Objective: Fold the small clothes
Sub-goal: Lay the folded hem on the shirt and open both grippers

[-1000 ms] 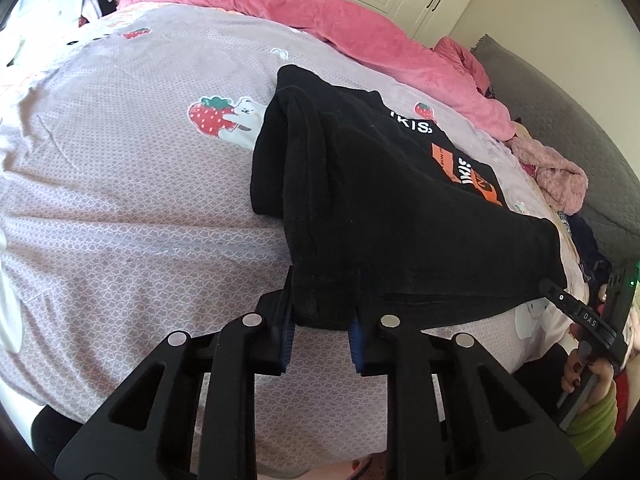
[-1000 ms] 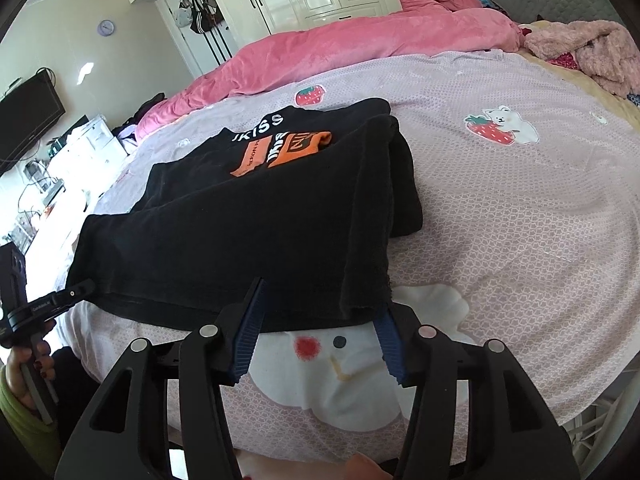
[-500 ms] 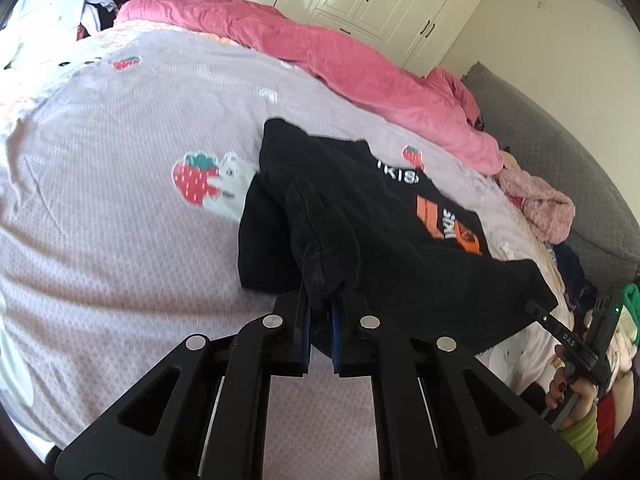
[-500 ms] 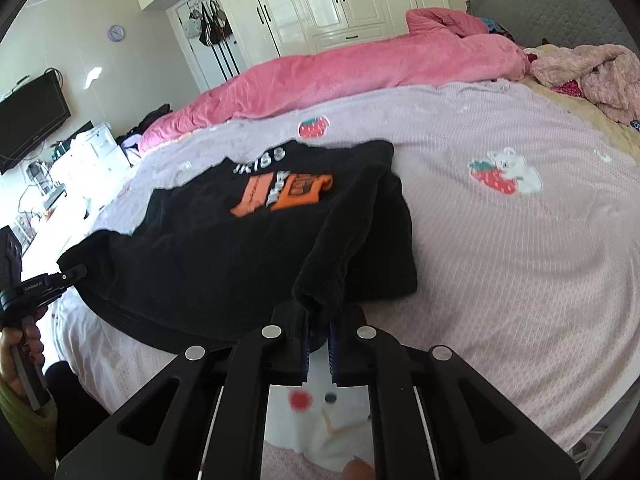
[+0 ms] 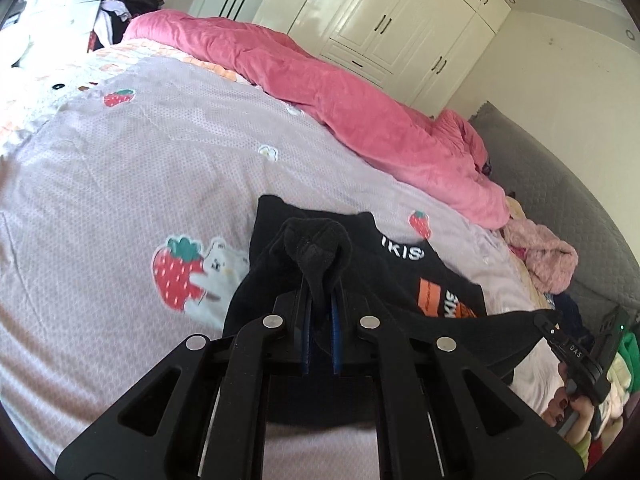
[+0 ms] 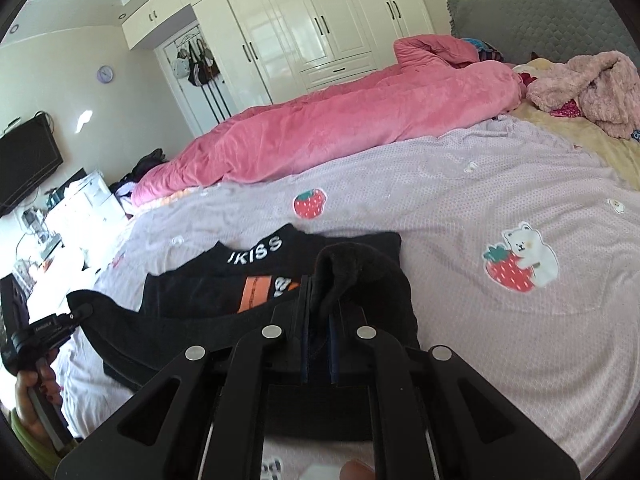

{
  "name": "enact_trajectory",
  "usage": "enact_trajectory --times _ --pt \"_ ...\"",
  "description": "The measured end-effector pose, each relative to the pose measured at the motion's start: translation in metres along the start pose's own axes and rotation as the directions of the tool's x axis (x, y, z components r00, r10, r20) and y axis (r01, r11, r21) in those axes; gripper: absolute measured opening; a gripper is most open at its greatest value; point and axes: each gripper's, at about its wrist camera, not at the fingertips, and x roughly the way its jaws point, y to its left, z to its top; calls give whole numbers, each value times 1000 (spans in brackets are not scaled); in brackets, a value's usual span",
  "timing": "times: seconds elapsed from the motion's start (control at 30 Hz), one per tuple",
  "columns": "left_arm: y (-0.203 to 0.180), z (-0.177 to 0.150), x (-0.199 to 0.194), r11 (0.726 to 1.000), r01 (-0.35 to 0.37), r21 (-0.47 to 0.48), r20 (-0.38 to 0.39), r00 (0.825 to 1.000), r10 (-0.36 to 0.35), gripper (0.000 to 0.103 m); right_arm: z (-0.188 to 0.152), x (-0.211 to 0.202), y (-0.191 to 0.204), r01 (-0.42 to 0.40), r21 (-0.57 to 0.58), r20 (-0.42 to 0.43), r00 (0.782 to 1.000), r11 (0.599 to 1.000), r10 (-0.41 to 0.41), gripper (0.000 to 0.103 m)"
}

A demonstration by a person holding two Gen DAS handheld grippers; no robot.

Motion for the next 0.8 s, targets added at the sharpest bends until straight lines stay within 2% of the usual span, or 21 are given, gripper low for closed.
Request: enact_trajectory --times 0.3,0.53,0.67,0.73,0.8 --pt "4 29 46 997 -71 -20 11 997 71 2 23 49 -14 54 95 -30 998 994 -52 6" --pt "17 20 76 996 -91 -4 -28 995 91 2 12 77 -25 89 93 -42 995 992 -85 6" --pt "19 20 79 996 -86 -11 -30 996 85 5 6 90 -30 96 111 -70 994 989 -89 7" --pt "17 20 77 997 -81 -4 -23 996 81 7 6 90 -32 95 108 -65 994 990 -89 12" --pt "15 19 73 997 -76 3 -13 997 76 12 5 87 -34 90 116 -52 995 989 -85 19"
